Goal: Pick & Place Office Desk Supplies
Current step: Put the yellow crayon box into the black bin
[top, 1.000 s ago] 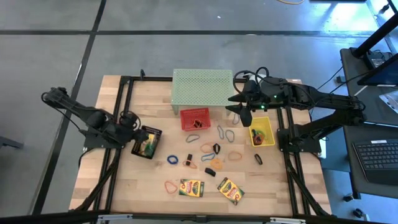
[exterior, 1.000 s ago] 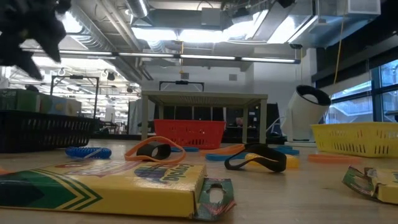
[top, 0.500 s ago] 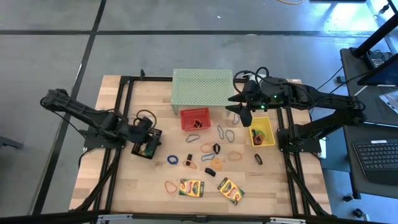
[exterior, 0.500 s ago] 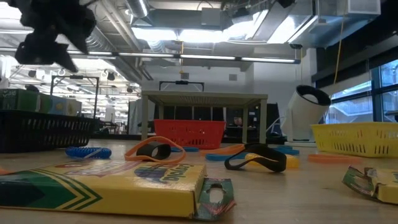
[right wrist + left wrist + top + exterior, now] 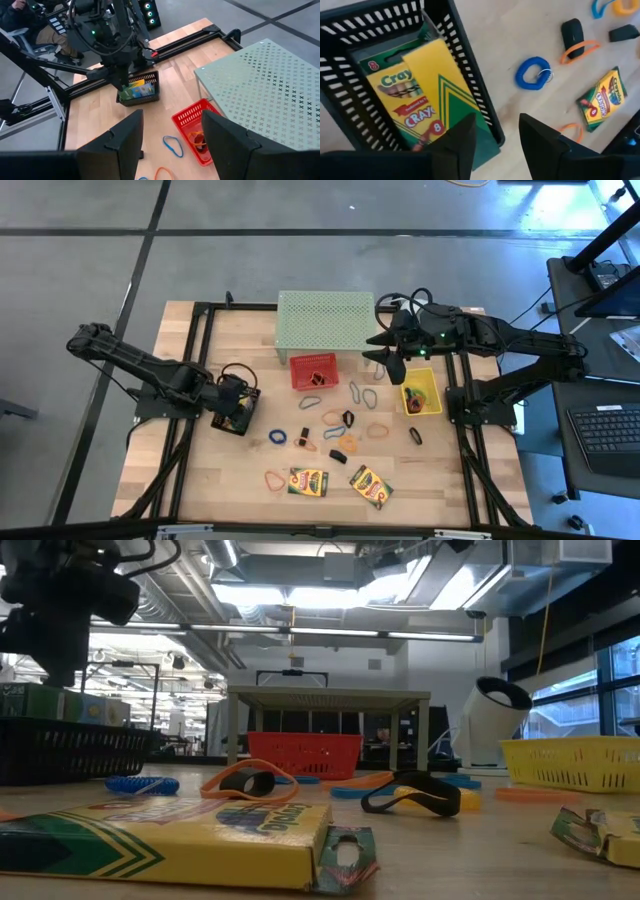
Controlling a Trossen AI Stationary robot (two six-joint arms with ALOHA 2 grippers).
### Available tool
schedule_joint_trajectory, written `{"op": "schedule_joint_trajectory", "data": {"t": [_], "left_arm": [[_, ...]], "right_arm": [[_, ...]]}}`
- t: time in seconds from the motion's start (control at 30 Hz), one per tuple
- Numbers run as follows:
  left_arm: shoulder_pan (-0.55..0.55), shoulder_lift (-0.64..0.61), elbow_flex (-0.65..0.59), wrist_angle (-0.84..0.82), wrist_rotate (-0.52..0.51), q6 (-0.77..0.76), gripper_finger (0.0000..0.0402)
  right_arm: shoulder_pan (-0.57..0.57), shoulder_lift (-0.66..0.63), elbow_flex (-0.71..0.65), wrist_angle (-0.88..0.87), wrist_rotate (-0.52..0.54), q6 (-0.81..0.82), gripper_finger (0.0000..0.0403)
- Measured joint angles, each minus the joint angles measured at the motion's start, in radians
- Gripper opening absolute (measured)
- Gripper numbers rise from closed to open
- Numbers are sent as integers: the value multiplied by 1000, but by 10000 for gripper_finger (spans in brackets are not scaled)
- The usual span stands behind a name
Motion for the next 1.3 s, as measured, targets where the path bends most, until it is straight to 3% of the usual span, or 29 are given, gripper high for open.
{"op": "schedule_joint_trajectory", "data": {"t": [0.93, 1.3], "left_arm": [[1, 3, 0, -236, -44, -106, 94], [1, 16, 0, -285, -40, -65, 71]], "right_arm": [[0, 0, 0, 0, -4, 3, 204], [0, 0, 0, 0, -4, 2, 204]]}}
